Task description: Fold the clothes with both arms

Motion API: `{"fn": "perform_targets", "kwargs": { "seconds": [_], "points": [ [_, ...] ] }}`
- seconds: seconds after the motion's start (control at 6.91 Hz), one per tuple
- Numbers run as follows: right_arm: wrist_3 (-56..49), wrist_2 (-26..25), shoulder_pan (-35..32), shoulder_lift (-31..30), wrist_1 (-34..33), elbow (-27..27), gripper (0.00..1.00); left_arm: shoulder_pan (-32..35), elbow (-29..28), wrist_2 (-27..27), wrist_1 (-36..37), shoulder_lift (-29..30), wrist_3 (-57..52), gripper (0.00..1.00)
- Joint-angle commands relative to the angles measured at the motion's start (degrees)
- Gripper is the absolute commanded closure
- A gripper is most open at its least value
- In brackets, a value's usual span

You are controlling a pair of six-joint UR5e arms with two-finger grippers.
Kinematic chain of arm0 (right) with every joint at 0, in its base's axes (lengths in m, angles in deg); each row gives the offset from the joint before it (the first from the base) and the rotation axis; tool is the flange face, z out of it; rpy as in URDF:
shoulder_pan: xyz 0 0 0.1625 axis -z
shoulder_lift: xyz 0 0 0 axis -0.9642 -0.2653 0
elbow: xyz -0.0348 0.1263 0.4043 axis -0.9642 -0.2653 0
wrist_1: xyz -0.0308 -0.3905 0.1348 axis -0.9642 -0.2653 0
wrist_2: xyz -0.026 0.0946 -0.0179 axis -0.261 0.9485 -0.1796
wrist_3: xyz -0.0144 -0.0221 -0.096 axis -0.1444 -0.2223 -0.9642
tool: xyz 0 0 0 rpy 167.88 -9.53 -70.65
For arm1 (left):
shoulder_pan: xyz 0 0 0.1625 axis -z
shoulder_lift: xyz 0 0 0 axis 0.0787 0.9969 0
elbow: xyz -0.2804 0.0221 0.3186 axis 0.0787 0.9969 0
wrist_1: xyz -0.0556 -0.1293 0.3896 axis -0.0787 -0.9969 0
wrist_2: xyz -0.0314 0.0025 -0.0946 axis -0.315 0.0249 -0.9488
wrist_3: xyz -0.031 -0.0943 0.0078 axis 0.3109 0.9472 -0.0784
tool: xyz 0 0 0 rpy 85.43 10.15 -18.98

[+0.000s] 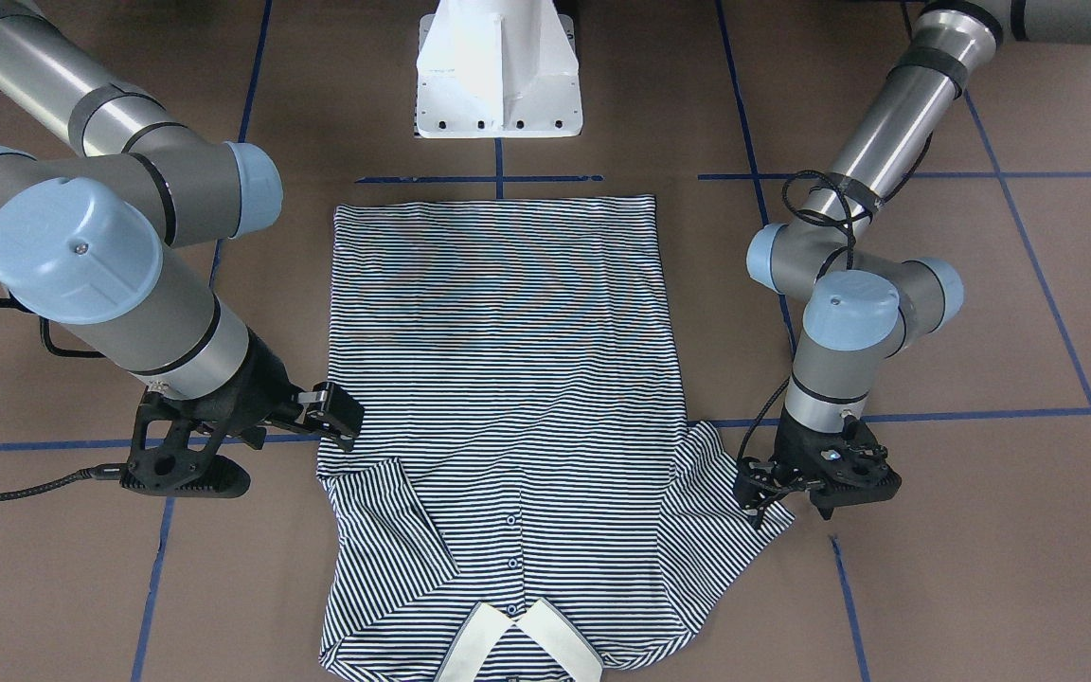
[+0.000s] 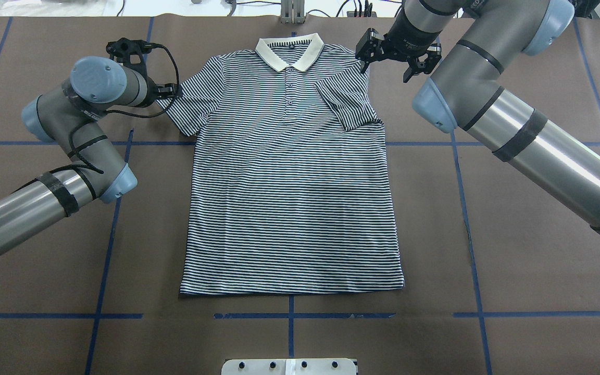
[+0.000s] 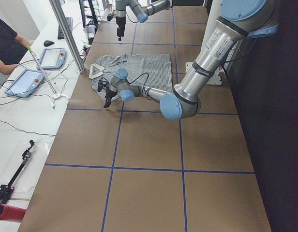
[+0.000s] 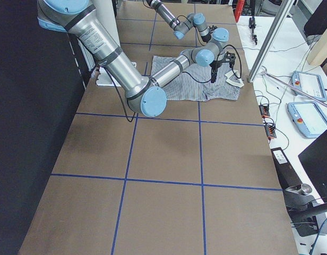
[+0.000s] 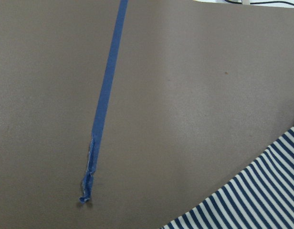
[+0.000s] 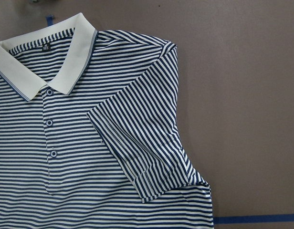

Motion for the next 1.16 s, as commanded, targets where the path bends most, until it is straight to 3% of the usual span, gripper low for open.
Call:
{"fn": "perform_targets", "kwargs": {
  "seconds": [0.0, 0.29, 0.87, 1.01],
  "points": [
    [-0.08, 0.04, 0.00, 0.00, 0.09, 0.02, 0.00, -0.26, -0.16, 0.01, -0.08, 0.30, -0.04, 0.09],
    [-0.08, -0.14, -0.09, 0.00, 0.27, -0.07, 0.00, -0.26, -0.16, 0.01, -0.08, 0.47, 0.05, 0.28],
    [-0.61, -0.31, -0.09, -0.26, 1.06, -0.51, 0.00, -0.26, 0.10, -0.07, 0.45, 1.35, 0.22, 1.00],
    [-0.61, -0.31, -0.17, -0.26, 1.15, -0.60, 0.00, -0.26, 0.28, -0.25, 0.71, 1.53, 0.23, 1.00]
  ]
}}
